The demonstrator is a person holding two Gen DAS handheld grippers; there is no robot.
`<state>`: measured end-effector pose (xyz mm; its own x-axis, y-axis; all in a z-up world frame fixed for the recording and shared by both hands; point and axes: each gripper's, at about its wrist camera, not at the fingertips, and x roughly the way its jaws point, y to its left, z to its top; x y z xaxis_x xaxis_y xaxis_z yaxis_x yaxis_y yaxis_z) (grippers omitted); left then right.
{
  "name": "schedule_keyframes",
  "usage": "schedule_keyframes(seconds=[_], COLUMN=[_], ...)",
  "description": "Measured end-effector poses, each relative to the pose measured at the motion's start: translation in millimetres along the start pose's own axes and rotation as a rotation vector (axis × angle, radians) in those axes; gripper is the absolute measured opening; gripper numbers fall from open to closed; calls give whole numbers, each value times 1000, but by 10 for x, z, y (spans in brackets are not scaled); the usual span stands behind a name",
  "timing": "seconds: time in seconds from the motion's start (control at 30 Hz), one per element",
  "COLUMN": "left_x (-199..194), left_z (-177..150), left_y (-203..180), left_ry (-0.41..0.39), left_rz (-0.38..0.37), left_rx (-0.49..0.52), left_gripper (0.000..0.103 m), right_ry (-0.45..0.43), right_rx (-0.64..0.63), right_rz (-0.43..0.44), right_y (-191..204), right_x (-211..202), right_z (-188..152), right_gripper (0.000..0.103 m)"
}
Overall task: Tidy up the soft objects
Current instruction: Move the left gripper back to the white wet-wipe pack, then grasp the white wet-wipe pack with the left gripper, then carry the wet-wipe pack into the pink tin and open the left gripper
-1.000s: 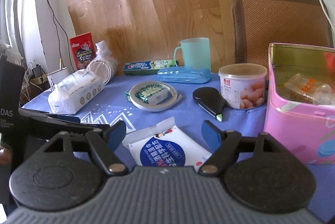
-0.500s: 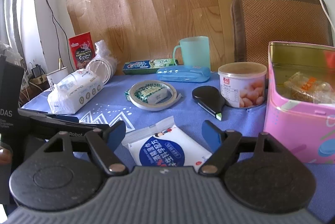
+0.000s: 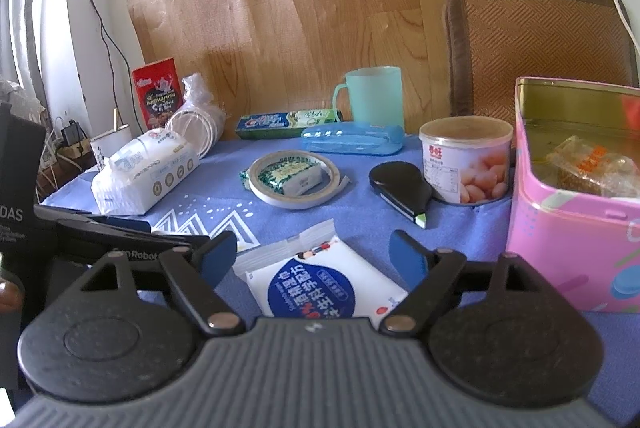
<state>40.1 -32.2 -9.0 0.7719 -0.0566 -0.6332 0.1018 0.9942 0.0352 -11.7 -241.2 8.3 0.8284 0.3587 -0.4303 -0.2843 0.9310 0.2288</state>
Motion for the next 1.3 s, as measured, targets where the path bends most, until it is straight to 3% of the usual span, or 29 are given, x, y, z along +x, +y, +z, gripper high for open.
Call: schedule_keyframes(seconds=[0.23, 0.37, 0.5, 0.57, 0.73, 0.8, 0.83, 0.87, 0.9, 0.97, 1.03, 1.17, 1.3], left_x=[-42, -68, -109, -154, -100, -19, -60, -102, -135, -216, -313, -543, -802], left_z=[-11, -6, 38, 92, 200, 156, 111, 78, 57, 23, -8, 97, 359], left_y=[79, 138, 131, 85, -223, -378, -449, -496, -517, -581, -686, -759, -1022], left_ry=[-23, -30, -6, -5, 40, 95, 69, 65, 82, 96, 84, 15, -92], left_rz=[-71, -142, -289, -359, -443, -431, -405, -415, -462, -484, -447, -455, -500], left_rx=[-37, -62, -47, -48, 14, 59, 81, 91, 79, 81, 113, 132, 187], left_gripper=[89, 87, 84, 84, 74, 68, 66, 62, 52, 48, 48, 46, 46], right_ry=[82, 167, 51, 23, 100, 145, 145, 143, 151, 140, 122, 12, -154], right_rx=[-13, -67, -94, -109, -99, -62, -83, -115, -137, -169, -166, -121, -146], right_rz=[-8, 88, 64, 41, -39, -35, -49, -47, -41, -70, -99, -94, -191], right_y=[17, 71, 171, 179, 121, 97, 138, 188, 233, 310, 297, 193, 149], right_x=[120, 181, -196, -386, -517, -432, -436, -433, -409, -363, -359, -562, -873], right_z=[12, 5, -96, -139, -241, -283, -296, -291, -292, -287, -284, -269, -168], right_gripper=[86, 86, 87, 96, 96, 94, 90, 77, 73, 62, 58, 58, 56])
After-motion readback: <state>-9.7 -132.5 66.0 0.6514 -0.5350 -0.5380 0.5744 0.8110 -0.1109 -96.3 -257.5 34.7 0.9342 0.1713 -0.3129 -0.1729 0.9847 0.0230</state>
